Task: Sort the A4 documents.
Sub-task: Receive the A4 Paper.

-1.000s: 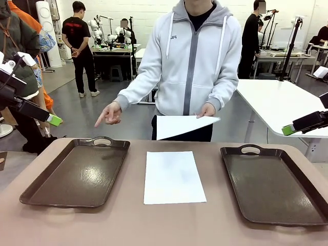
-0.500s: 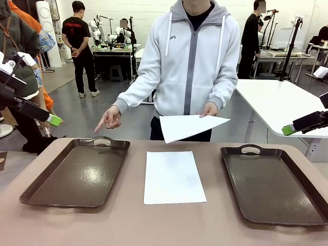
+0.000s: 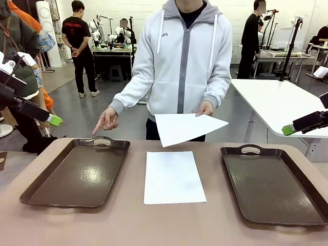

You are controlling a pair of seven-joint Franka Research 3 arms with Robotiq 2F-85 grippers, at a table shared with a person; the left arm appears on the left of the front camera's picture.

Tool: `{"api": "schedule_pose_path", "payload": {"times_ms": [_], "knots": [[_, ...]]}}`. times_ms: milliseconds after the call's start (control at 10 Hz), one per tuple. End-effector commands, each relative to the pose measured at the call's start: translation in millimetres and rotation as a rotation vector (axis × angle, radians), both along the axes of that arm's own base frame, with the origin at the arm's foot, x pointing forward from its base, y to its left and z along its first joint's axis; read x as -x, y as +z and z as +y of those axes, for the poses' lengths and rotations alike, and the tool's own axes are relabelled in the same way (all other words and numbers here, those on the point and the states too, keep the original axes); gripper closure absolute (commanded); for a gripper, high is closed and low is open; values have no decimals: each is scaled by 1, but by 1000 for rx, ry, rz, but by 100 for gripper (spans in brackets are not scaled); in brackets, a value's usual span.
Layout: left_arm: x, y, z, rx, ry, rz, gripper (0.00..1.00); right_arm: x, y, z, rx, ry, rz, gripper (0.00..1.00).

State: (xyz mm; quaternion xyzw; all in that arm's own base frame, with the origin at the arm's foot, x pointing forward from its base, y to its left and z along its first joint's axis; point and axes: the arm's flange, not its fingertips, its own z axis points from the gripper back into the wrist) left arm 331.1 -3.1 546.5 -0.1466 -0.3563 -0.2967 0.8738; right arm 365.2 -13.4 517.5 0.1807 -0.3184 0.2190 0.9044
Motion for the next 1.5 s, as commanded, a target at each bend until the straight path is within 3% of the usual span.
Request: {"api": "schedule_pose_path", "payload": {"times_ms": [0, 200, 400, 600, 1000, 1400], "knots": [[0, 0, 1, 3, 1, -3, 0, 0, -1, -1, -16, 9, 1, 0], [0, 0, 0, 0, 0, 0, 0, 0, -1, -1, -16, 9, 1, 0], [-15, -7, 1, 34, 93, 49, 0, 0, -1, -1, -16, 9, 1, 0], [-51, -31, -14, 134, 222, 155, 0, 0, -1, -1, -16, 9, 1, 0], [-123, -87, -53, 423, 301, 401, 0, 0, -1, -1, -16, 9, 1, 0], [-182, -118, -96, 699, 275, 568, 0, 0, -1, -1, -16, 9, 1, 0]]}}
